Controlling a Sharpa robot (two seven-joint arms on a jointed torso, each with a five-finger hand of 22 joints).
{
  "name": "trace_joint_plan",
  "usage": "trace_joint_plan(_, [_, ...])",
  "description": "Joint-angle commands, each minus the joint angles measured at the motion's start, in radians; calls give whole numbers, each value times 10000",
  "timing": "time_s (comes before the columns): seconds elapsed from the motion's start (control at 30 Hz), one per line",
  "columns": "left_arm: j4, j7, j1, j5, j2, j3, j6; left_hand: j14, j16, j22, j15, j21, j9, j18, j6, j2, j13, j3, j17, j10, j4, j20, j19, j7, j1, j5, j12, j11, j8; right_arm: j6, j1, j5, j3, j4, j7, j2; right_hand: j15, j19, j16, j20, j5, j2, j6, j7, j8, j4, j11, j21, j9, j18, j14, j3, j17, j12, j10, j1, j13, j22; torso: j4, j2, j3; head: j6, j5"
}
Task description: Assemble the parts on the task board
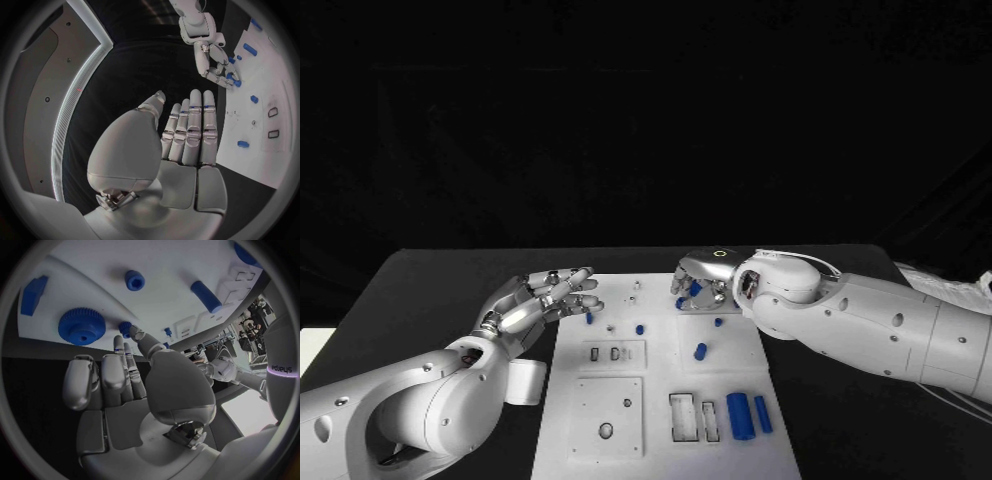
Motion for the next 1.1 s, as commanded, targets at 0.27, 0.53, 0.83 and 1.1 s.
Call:
trace_joint_plan(0.27, [10, -59, 15, 54, -9, 8, 230, -93, -61, -16, 3, -54, -7, 94, -12, -13, 14, -73, 19, 6, 11, 3, -75, 55, -114, -45, -74, 55, -51, 597, 2, -558, 5, -4, -282, 39, 26, -118, 203, 47, -409, 167, 178, -25, -13, 190, -50, 195, 52, -120, 293, 278, 124, -16, 52, 157, 7, 124, 17, 65, 6, 0, -24])
trace_joint_plan(0.53, [19, -84, 15, 65, -7, 8, 240, -93, -61, -16, 3, -54, -7, 94, -12, -13, 14, -73, 19, 6, 11, 3, -75, 55, -114, -45, -74, 55, -51, 927, 2, -553, 4, -88, -331, 84, -11, -168, 292, 24, -749, 360, 358, -70, 7, 353, -114, 289, 92, -121, 269, 620, 183, -1, 286, 262, 23, 207, 37, 95, 8, -25, -56])
trace_joint_plan(0.83, [22, -116, 15, 66, -14, 8, 235, -97, -74, -23, 8, -63, -7, 95, -17, 0, 14, -78, 27, -4, 9, 9, -81, 63, -122, -42, -85, 61, -64, 564, 1, -481, 4, -86, -107, 137, -66, -188, 372, -20, -1069, 389, 631, -151, 49, 643, -196, 384, 162, -131, 260, 812, 238, 7, 560, 175, 44, 309, 39, 112, 2, -15, -55])
trace_joint_plan(1.1, [6, -167, 15, 67, -27, 8, 208, -94, -101, -38, 13, -76, -10, 102, -40, 42, 11, -59, 52, -41, -39, 18, -84, 82, -73, -32, -111, 75, -104, -192, 2, -214, 70, 94, -213, 70, -125, -180, 451, -65, -1120, 353, 870, -255, 87, 1075, -274, 464, 240, -143, 265, 834, 305, 15, 794, -55, 62, 407, 40, 125, -4, 37, -59])
